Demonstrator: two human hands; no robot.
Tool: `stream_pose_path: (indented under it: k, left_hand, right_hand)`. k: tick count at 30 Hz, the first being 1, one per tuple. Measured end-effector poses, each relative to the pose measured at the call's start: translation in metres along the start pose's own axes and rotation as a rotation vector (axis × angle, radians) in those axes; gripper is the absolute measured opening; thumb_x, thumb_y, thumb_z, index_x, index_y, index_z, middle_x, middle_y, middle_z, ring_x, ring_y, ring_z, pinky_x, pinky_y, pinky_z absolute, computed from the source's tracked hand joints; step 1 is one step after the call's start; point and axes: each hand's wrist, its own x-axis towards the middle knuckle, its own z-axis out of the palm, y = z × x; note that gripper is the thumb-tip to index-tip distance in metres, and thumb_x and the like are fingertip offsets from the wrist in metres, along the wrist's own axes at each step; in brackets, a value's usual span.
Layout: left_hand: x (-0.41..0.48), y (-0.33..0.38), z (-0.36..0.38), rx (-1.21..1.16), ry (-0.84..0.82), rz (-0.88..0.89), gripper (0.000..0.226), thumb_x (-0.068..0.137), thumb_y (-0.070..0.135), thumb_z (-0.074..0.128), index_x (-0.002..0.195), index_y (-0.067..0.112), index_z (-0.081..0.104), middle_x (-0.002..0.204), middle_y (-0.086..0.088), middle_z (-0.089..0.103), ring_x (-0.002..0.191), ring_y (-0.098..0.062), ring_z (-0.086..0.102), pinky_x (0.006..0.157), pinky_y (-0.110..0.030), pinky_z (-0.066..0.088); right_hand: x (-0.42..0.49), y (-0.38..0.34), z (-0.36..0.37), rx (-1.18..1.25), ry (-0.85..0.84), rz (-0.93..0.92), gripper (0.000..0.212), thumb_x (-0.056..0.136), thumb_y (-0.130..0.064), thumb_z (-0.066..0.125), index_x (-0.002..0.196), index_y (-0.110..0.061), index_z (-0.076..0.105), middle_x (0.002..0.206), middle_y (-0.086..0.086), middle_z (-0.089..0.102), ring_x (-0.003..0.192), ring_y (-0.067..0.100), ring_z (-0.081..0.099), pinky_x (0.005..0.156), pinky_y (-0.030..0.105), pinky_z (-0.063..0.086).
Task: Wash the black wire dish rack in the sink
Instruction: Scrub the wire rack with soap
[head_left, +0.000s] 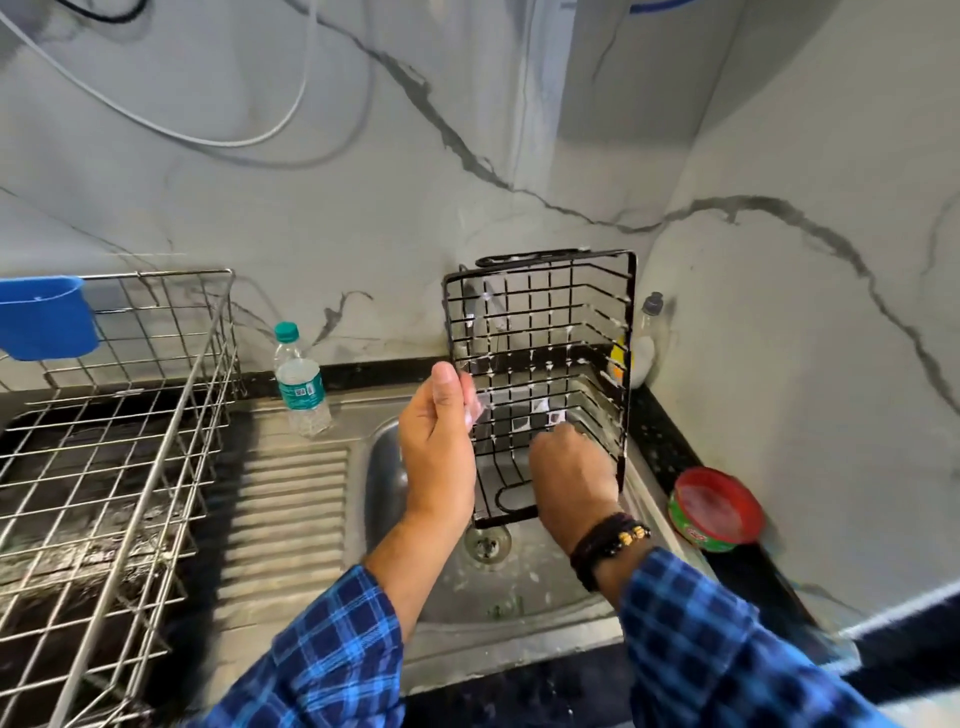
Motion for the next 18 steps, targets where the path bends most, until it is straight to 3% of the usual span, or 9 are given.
stream_pose_path:
  k: [3,7,12,15,18]
  left_hand:
    - [-0.006,-0.004,0.000,0.022,-0.012,0.020,0.046,0.104,0.044,0.039,0.064,0.024,0.047,0.062,0.008,0.039,0.066,-0.022,0.034,0.071,-0.030,0.036]
    - [-0.008,-0.005,-0.003,0.076,0.012,0.053,0.046,0.099,0.053,0.041,0.060,0.028,0.049,0.062,0.008,0.039,0.067,-0.024,0.033,0.069,-0.031,0.036]
    - [-0.001,0.000,-0.015,-0.128,0.060,-0.024,0.049,0.098,0.055,0.045,0.059,0.026,0.048,0.058,0.008,0.039,0.066,-0.016,0.040,0.079,-0.034,0.045]
    - [-0.002,0.002,-0.016,-0.136,0.029,-0.008,0.047,0.095,0.056,0.045,0.059,0.026,0.049,0.057,0.008,0.038,0.065,-0.016,0.039,0.080,-0.035,0.044]
    - [-0.003,0.003,-0.010,-0.101,0.011,-0.017,0.051,0.099,0.054,0.043,0.062,0.020,0.046,0.059,0.009,0.040,0.066,-0.014,0.042,0.083,-0.032,0.047]
  right_hand:
    - [0.011,-0.009,0.003,0.212,0.091,0.072,0.018,0.098,-0.012,0.057,0.115,-0.014,0.059,0.111,0.003,0.066,0.097,0.016,0.065,0.082,0.026,0.053]
    - [0.015,-0.032,0.009,0.455,-0.003,-0.028,0.010,0.096,-0.015,0.062,0.104,-0.017,0.066,0.098,-0.003,0.067,0.082,0.010,0.056,0.075,0.017,0.045]
    - [0.018,0.003,-0.004,0.424,0.028,0.009,0.022,0.094,-0.008,0.063,0.112,-0.020,0.066,0.114,-0.001,0.068,0.102,0.011,0.064,0.092,0.020,0.049]
    - [0.018,0.009,-0.005,0.297,0.132,0.015,0.022,0.096,-0.007,0.059,0.116,-0.015,0.060,0.115,0.002,0.064,0.105,0.014,0.061,0.093,0.022,0.048]
    - [0.013,-0.021,-0.004,0.300,0.123,-0.030,0.017,0.098,-0.007,0.054,0.111,-0.011,0.063,0.109,0.005,0.067,0.099,0.018,0.065,0.089,0.026,0.054]
